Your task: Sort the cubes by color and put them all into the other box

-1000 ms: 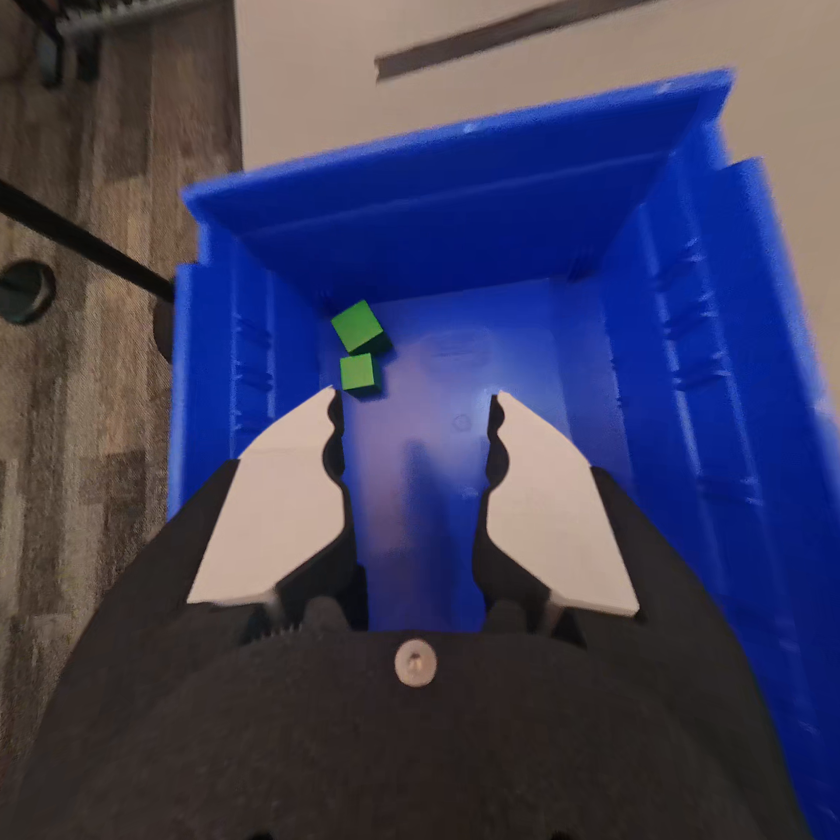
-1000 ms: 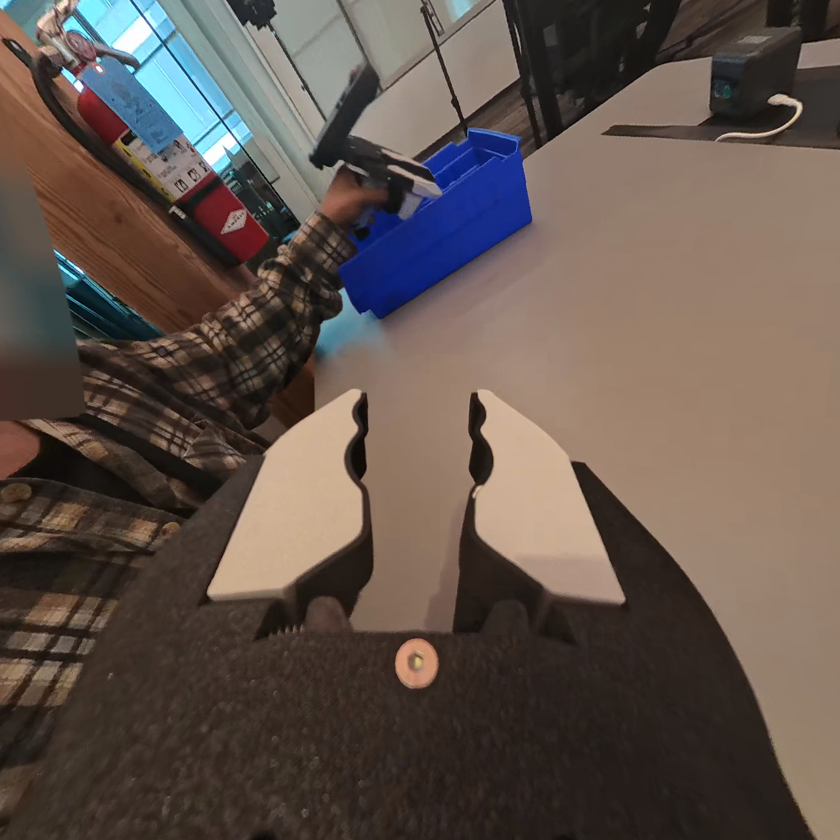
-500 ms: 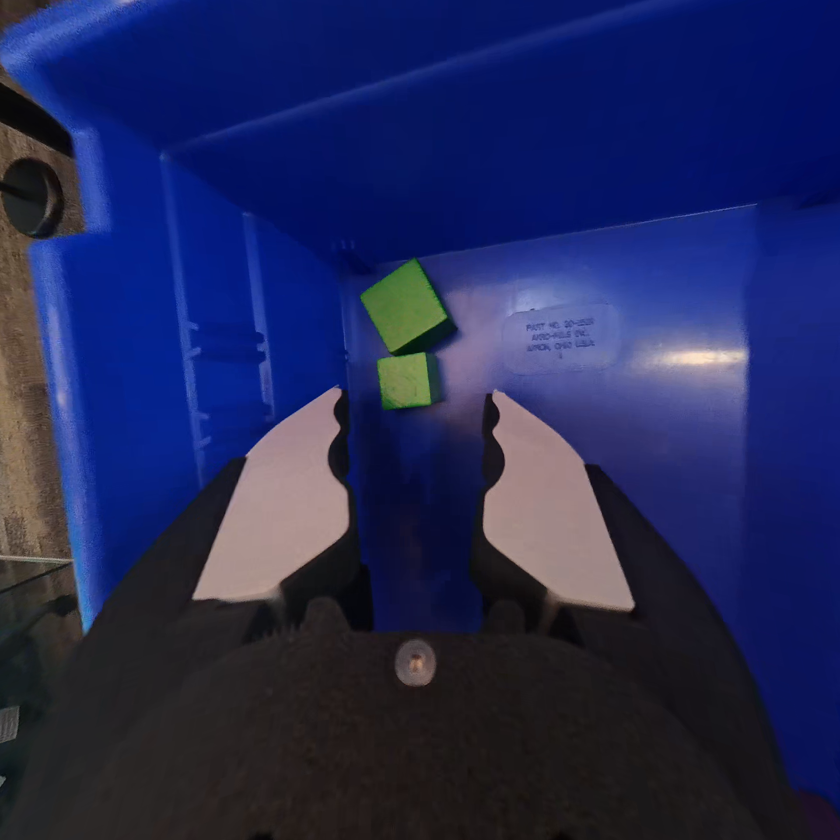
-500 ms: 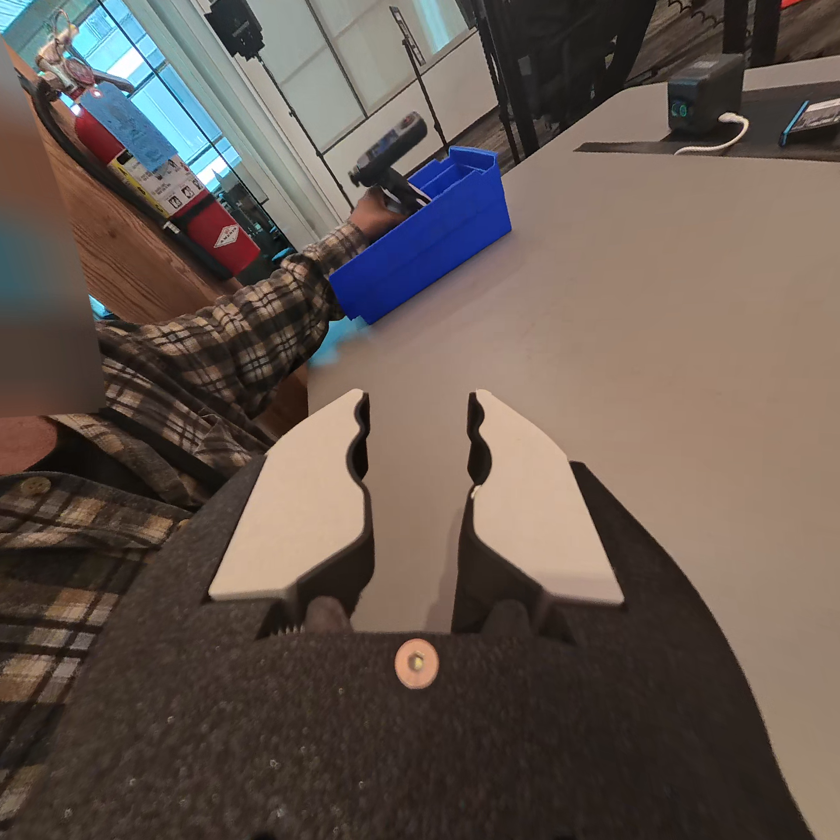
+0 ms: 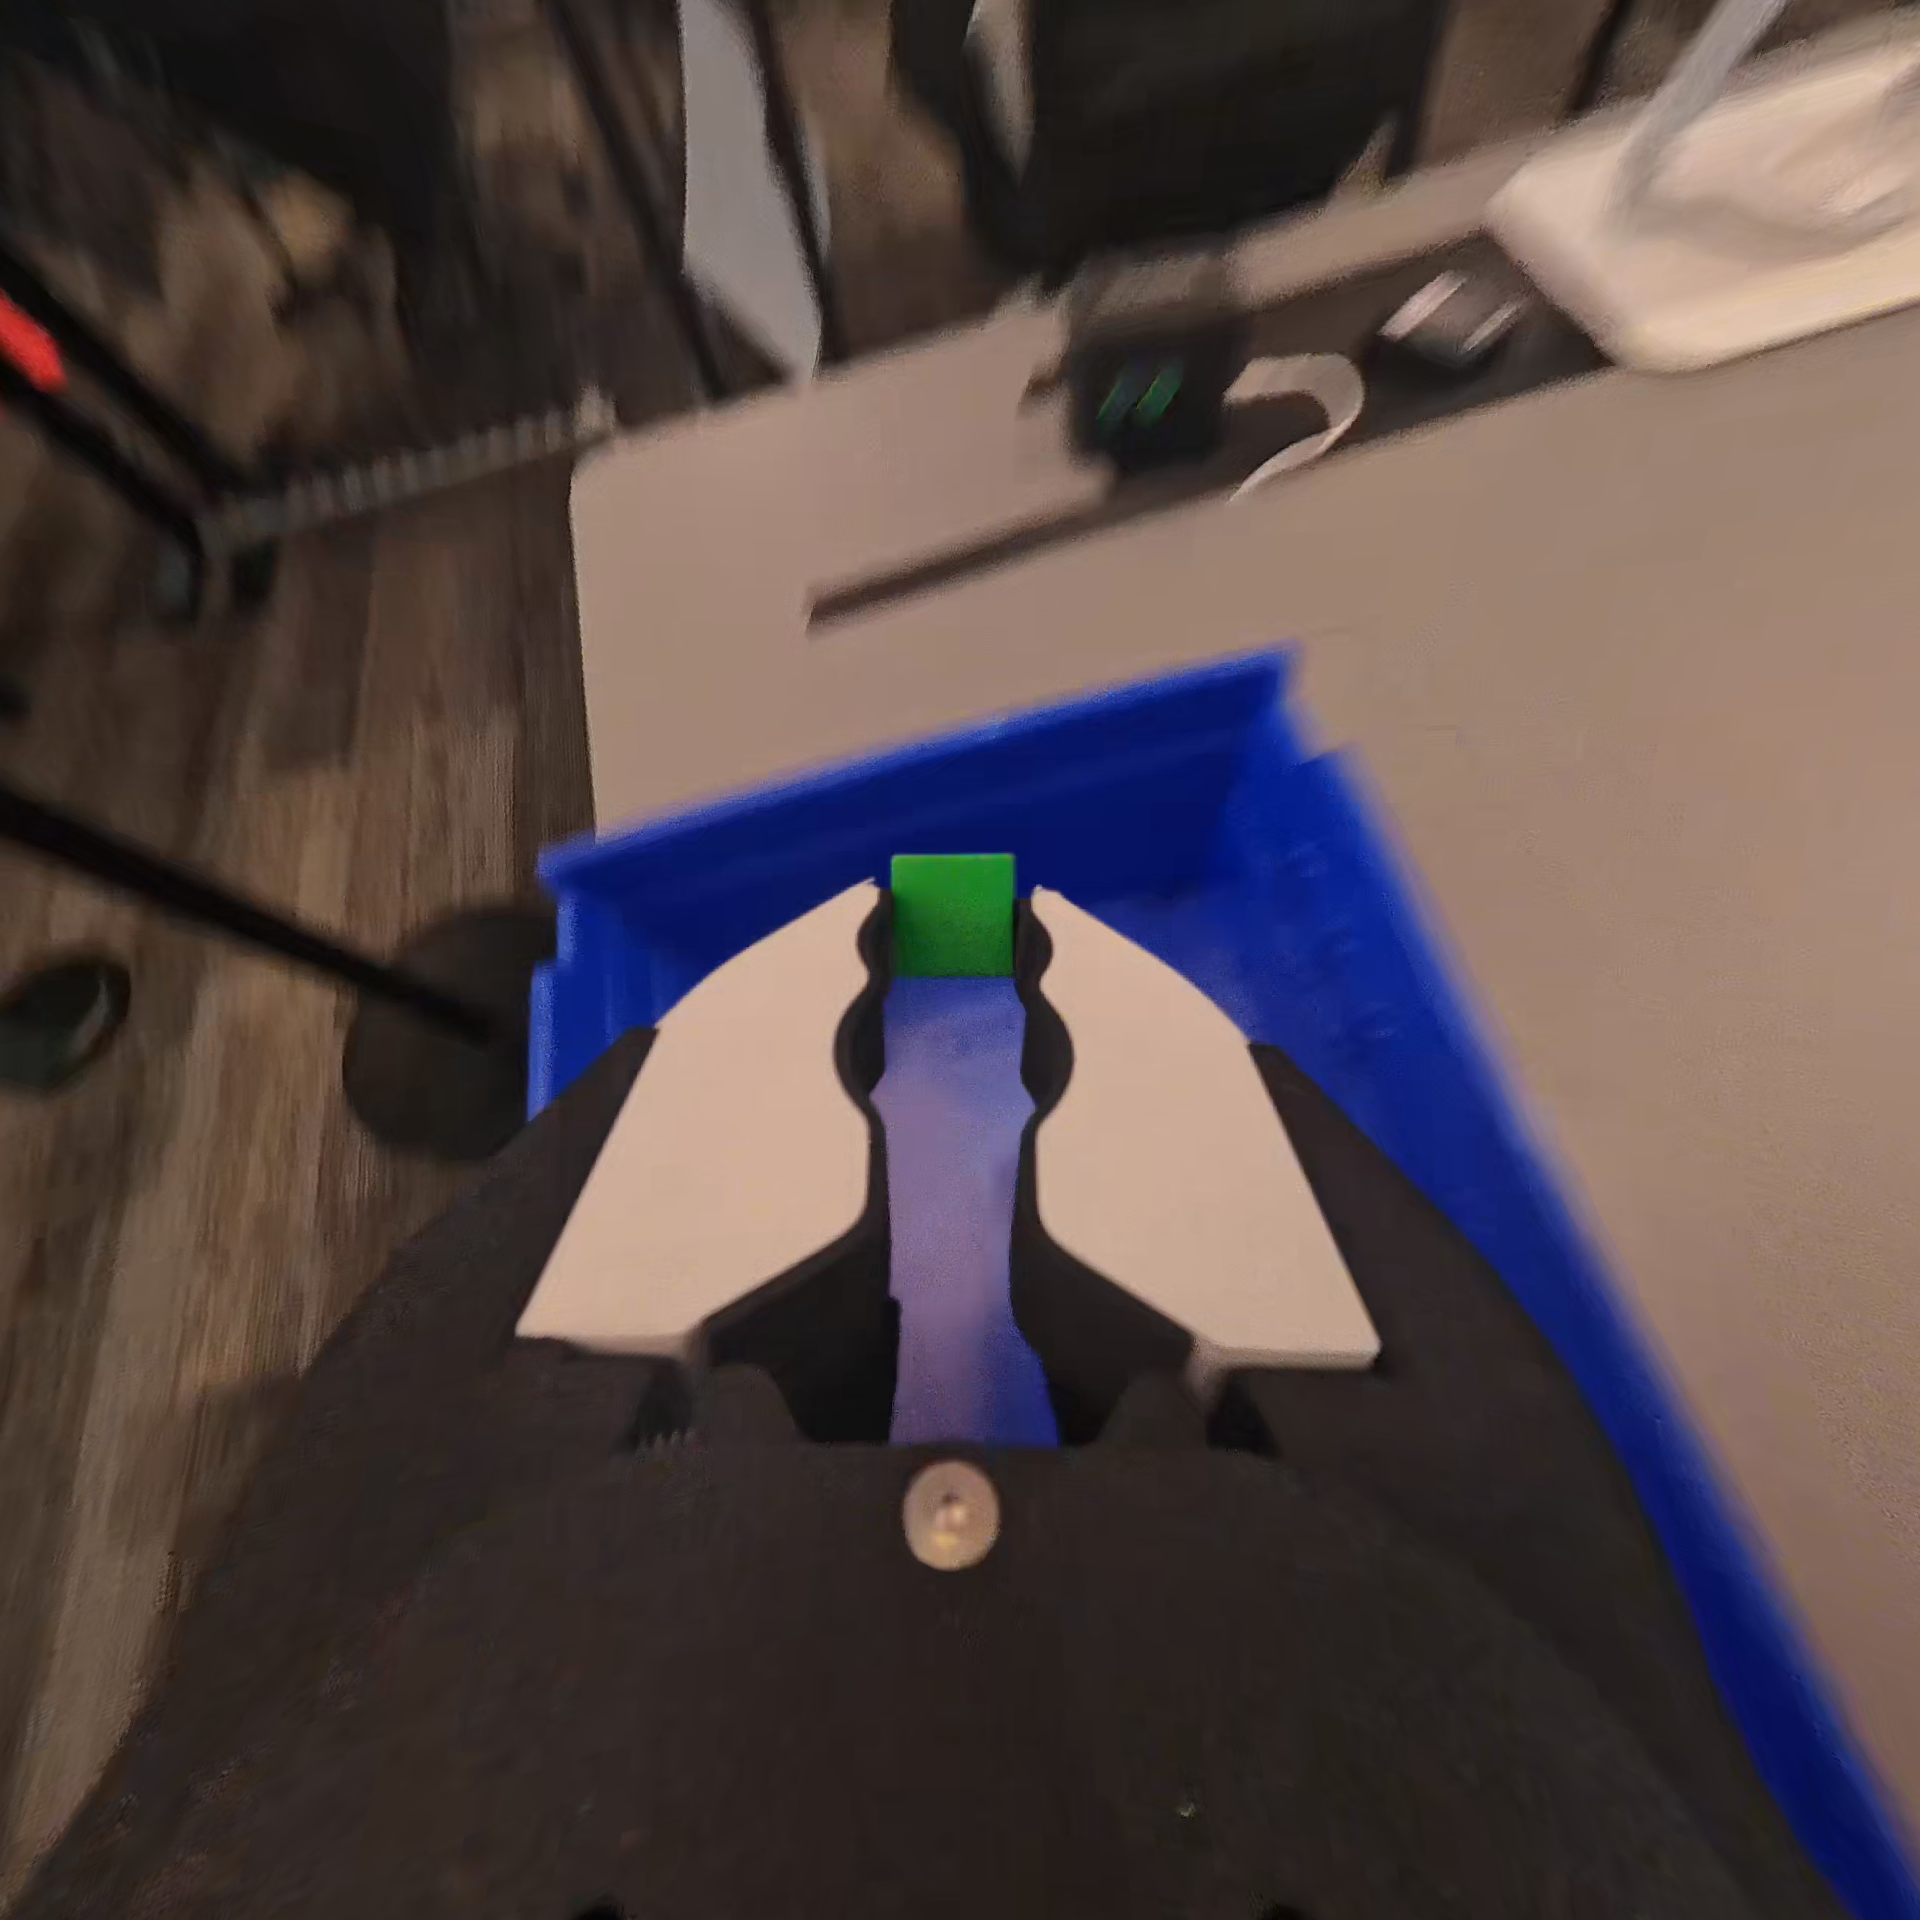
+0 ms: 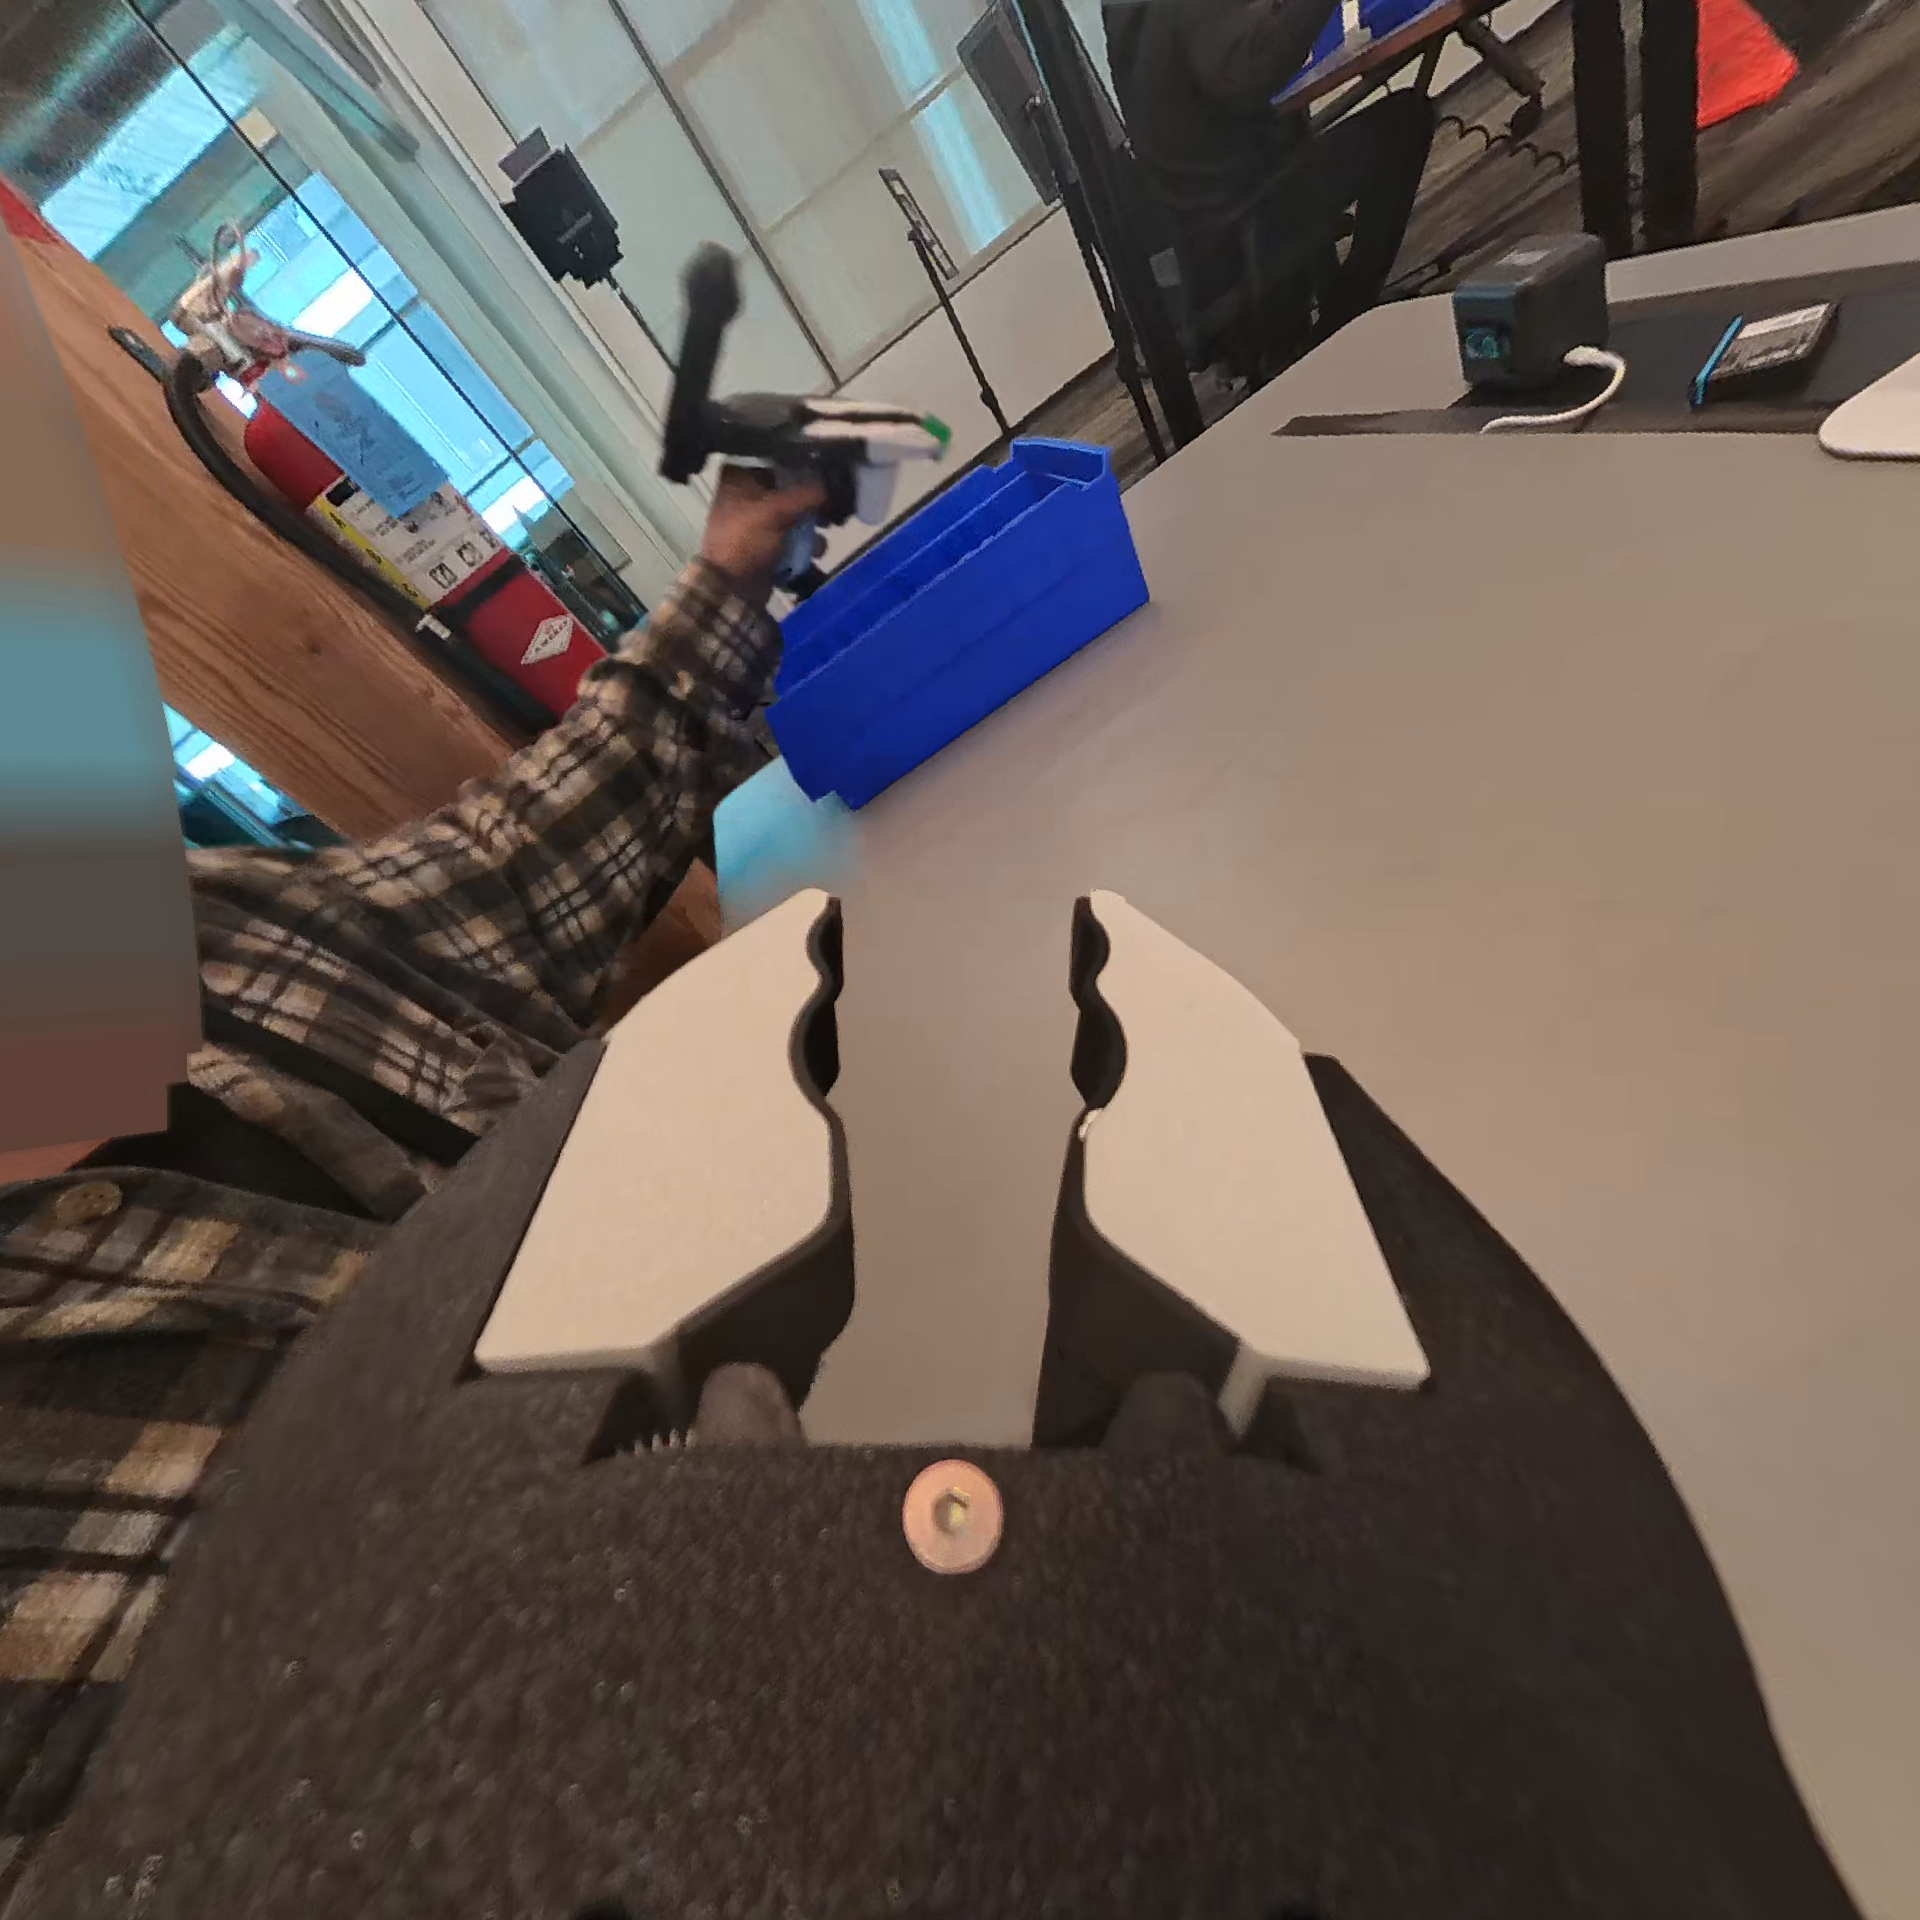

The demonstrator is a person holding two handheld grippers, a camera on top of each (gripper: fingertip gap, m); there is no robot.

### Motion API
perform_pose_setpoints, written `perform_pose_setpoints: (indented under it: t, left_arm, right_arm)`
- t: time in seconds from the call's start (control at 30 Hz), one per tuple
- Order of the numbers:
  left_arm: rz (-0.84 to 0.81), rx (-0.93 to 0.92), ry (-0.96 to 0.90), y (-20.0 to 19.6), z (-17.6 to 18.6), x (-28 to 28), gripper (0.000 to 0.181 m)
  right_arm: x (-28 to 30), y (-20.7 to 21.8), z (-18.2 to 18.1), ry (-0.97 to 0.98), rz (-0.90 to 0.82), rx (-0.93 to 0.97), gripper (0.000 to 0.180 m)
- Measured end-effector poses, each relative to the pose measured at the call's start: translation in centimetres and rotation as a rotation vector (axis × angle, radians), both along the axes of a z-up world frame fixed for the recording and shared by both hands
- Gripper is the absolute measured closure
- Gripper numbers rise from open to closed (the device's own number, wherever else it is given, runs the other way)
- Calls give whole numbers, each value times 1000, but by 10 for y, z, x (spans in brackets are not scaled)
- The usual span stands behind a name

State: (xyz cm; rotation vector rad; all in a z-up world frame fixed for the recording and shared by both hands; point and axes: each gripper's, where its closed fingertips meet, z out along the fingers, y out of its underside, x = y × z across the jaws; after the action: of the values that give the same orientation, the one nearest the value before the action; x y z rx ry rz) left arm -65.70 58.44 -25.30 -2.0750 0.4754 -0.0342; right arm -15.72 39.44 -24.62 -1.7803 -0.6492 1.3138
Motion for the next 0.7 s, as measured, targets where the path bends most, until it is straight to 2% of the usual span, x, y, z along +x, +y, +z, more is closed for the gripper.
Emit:
perform_pose_setpoints:
  t: [0.07,0.17,0.27,0.37,0.5,0.7]
  left_arm:
    - [-155,126,-19,-19,45,58,159]
    - [-445,301,-72,-57,90,169,159]
    - [-770,466,-198,-105,106,277,159]
    - [-1039,576,-356,-146,102,355,159]
    - [-1191,652,-466,-169,85,410,159]
    - [-1252,635,-476,-172,66,441,159]
  right_arm:
    - [-5,12,-1,19,-2,-48,131]
    - [-24,26,8,143,53,-140,117]
    - [-48,31,30,347,178,-256,114]
    - [-67,28,46,508,313,-407,114]
    - [-82,20,51,582,409,-536,114]
    - [-79,16,56,629,427,-558,126]
